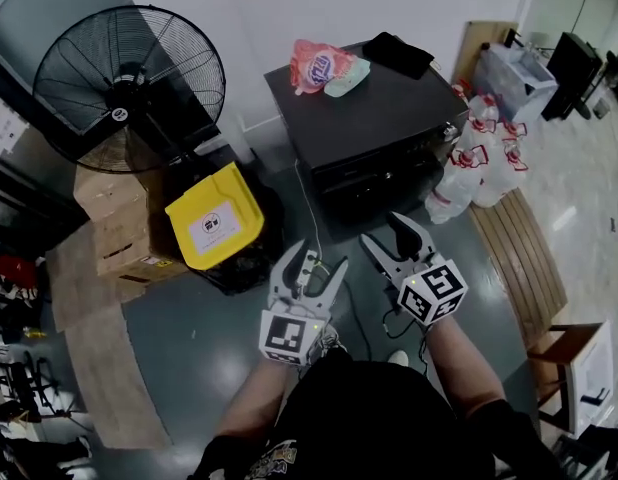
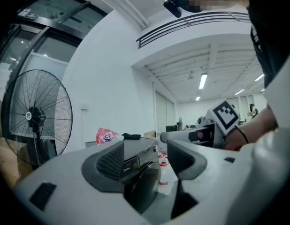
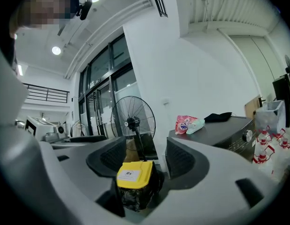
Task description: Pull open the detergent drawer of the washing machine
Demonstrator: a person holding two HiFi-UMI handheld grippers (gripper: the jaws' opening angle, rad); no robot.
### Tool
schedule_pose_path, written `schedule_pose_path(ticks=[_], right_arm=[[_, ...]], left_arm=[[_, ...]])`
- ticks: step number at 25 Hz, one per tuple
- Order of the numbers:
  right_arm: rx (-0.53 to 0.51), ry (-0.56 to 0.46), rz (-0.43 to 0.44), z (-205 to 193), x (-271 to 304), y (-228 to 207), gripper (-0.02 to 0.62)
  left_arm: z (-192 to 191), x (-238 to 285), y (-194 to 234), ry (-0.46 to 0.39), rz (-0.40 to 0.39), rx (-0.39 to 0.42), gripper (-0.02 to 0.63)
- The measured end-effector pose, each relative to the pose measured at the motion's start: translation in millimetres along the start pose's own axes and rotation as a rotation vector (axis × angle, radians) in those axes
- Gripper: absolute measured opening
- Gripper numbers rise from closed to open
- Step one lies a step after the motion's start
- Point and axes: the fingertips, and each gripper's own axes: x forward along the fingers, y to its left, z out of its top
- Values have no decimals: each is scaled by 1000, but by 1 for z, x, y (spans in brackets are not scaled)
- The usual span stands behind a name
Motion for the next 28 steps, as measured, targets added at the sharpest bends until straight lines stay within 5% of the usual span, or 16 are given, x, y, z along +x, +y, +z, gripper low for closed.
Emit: schedule_pose_path(ticks=[10, 28], right_arm=[[81, -18, -86, -12, 52, -10, 303], [500, -56, -136, -55, 110, -61, 373]], left_arm=[[-4, 11, 51, 17, -86, 5, 270], [-13, 28, 82, 31, -123, 3, 272]])
